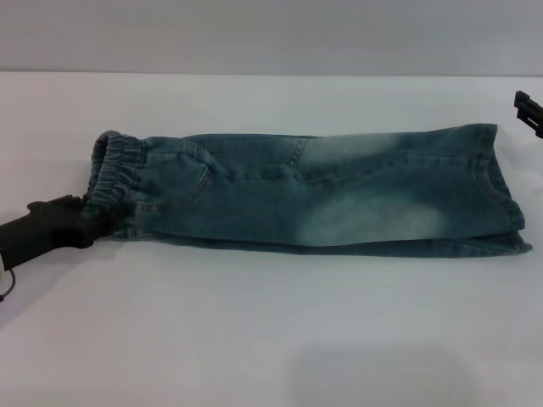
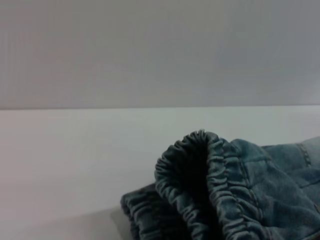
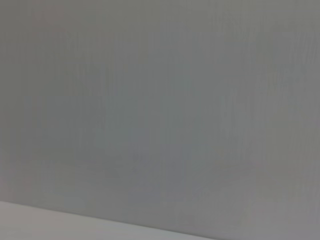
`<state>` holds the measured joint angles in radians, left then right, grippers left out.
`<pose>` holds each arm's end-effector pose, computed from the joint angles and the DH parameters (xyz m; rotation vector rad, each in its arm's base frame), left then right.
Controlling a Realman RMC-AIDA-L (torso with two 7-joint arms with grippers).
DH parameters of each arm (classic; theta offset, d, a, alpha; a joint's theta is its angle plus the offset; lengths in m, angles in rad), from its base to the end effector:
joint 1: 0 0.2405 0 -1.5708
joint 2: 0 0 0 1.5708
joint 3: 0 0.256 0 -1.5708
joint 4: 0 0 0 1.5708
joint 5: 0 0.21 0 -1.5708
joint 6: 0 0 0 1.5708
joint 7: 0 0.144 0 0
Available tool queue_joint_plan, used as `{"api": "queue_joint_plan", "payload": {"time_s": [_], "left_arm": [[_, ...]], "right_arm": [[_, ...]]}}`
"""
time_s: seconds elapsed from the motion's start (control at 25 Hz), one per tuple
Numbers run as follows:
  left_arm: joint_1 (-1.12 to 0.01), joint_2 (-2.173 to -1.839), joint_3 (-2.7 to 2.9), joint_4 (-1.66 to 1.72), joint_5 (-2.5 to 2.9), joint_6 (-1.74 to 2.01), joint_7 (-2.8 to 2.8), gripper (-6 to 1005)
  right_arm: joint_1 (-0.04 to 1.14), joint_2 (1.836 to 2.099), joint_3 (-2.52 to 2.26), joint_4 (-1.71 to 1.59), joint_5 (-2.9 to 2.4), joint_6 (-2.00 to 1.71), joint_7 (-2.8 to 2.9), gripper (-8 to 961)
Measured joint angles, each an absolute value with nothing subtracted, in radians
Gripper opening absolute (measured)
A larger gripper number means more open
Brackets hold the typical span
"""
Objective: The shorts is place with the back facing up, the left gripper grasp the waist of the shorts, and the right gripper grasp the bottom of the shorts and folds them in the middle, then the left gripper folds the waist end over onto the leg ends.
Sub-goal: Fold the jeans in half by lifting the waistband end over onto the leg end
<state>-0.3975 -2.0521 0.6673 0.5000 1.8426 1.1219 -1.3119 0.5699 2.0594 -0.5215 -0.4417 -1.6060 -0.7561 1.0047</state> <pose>-0.3569 0.3235 0.0047 -2.2236 -0.9510 -0.5033 0.3471 0.4018 0.0432 -1.8533 0.7482 0.4095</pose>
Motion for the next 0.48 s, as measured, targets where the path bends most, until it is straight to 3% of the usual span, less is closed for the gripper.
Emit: {"api": "queue_joint_plan", "payload": {"time_s": [0.36,0.48], "left_arm": [[-0.395,-2.053,0.664,0.524,1.840,1.156,-1.303,477],[-0.395,-2.053,0.665,0.529,1.840,1.158,-1.302,388]], "right_arm": [[0.565,2.062,-0.521,-0.442,-1.606,-0.756,1.005,556],[0.564,2.062,-0.522,-0.442,-1.606,-0.756,1.005,556]]}}
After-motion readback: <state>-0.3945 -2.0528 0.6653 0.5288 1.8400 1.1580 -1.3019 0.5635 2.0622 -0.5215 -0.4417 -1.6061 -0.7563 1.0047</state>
